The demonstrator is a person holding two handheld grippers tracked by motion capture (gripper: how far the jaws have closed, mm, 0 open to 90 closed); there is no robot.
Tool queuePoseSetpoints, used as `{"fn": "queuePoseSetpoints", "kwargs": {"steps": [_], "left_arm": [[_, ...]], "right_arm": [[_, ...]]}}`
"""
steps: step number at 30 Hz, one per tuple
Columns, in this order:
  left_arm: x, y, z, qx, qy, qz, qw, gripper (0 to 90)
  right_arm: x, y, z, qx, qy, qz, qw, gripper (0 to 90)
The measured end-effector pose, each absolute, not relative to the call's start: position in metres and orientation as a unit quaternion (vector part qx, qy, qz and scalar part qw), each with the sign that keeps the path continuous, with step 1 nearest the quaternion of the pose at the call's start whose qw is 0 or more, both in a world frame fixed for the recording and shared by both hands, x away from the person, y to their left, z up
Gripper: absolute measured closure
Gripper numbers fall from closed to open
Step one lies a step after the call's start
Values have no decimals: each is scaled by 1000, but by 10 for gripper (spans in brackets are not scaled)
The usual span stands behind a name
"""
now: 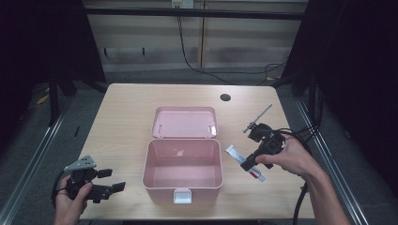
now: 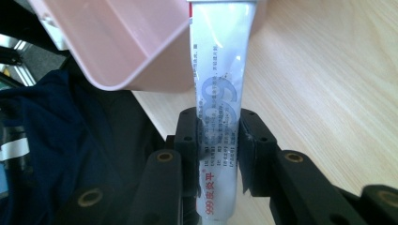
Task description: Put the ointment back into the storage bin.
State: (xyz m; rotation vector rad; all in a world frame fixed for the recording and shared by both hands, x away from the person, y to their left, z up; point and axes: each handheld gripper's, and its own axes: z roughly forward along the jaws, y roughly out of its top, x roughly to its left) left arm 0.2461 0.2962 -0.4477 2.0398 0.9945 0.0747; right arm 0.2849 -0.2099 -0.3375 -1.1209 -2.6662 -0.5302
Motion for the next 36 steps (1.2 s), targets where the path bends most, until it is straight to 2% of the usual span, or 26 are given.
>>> {"fn": "queuePoseSetpoints", "kwargs": {"steps": [13, 36], "left_arm": [[246, 296, -448, 814, 398, 29, 422, 168], [246, 297, -447, 813, 396, 28, 426, 168]], "right_arm": [[282, -188, -314, -343, -915, -194, 92, 718], [291, -118, -311, -263, -941, -187, 99, 718]]}}
